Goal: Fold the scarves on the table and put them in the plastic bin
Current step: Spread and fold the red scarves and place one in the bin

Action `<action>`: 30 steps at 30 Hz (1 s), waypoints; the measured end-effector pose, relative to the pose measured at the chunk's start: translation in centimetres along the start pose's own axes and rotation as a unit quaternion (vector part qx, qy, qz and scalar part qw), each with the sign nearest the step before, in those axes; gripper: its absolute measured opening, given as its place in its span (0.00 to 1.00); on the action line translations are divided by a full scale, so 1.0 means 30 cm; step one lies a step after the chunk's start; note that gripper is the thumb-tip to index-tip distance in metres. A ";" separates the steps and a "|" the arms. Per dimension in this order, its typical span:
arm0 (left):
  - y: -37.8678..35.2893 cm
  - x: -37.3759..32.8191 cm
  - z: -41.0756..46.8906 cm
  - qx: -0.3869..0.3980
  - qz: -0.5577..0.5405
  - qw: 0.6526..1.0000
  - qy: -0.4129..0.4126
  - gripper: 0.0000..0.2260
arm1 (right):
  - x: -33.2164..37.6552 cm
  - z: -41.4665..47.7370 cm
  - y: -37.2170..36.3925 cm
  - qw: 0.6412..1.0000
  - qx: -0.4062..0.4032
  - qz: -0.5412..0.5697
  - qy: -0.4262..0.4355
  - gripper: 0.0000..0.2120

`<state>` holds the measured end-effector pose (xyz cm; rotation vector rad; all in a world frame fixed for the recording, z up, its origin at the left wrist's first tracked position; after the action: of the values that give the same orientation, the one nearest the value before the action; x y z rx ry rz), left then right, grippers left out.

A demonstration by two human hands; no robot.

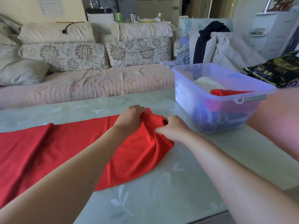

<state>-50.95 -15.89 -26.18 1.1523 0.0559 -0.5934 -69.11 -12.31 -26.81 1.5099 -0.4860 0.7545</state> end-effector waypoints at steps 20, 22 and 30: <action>0.402 0.497 -0.649 0.101 -0.042 0.974 0.200 0.11 | 0.426 -0.057 -0.504 0.972 0.171 0.061 0.146 0.10; 0.379 0.438 -0.657 0.155 -0.031 0.977 0.143 0.07 | 0.384 -0.062 -0.493 0.972 0.176 0.004 0.157 0.07; 0.324 0.394 -0.728 0.204 0.068 0.974 0.063 0.04 | 0.317 -0.151 -0.515 0.917 0.275 -0.210 0.200 0.28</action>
<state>-30.82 0.85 -31.23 1.5804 -0.0380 -0.4184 -52.40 -5.07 -31.10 1.8282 0.3896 0.8651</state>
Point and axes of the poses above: each hand's wrist, its own z-axis towards the middle knuckle, its own y-axis out of the back of the hand, x = y × z, the point moved 3 cm from there along z, towards the middle knuckle, and after that the axes turned 7 degrees about y, right-handed, at the moved point
